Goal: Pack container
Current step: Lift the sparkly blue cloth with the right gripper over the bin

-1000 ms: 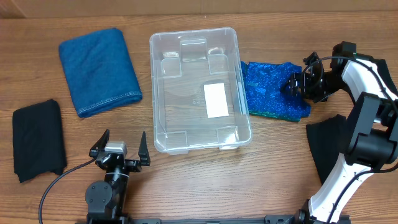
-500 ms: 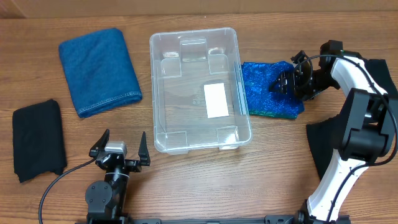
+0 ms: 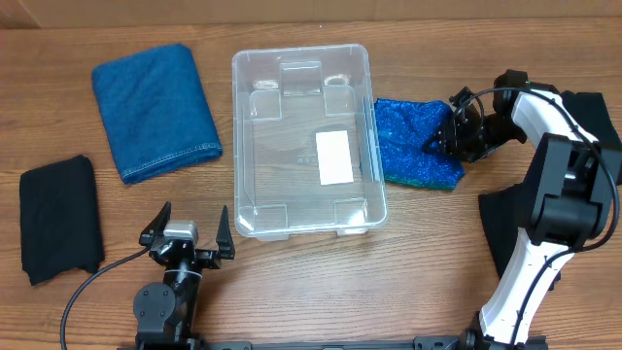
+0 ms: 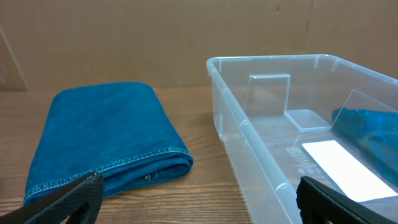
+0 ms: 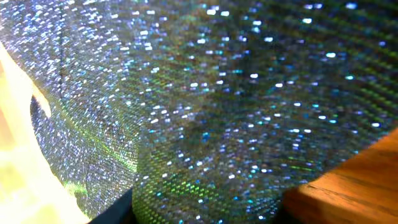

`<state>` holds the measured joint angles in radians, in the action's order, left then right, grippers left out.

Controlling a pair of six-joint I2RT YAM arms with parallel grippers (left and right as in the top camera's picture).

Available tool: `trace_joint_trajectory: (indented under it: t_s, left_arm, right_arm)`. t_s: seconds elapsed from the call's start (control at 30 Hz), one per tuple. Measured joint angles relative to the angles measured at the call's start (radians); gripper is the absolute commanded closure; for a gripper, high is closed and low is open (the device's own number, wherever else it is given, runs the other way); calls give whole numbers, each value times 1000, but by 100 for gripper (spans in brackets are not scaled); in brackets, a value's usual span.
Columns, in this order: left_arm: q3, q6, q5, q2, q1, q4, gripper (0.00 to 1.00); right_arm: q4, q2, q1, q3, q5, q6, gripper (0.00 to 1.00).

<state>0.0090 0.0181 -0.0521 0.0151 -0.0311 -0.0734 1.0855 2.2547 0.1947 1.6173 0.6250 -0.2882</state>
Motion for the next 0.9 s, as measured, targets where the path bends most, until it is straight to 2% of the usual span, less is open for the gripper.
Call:
trace_joint_trajectory:
  t_s: [0.1,0.17,0.2,0.47,0.73,0.9]
  left_arm:
    - [0,0,0,0,0,0,0]
    - [0,0,0,0,0,0,0]
    - [0,0,0,0,0,0,0]
    - [0,0,0,0,0,0,0]
    - [0,0,0,0,0,0,0]
    - [0,0,0,0,0,0,0]
  right_arm:
    - [18,5,8,3,4,33,87]
    - [42,9,18,13,21,43,91]
    - [56,13,29,19,34,47,96]
    - [214,34,122,104,173,52,96]
    - [482,32,151,409,260,32,96]
    - [605,-53,150,610,262,55,96]
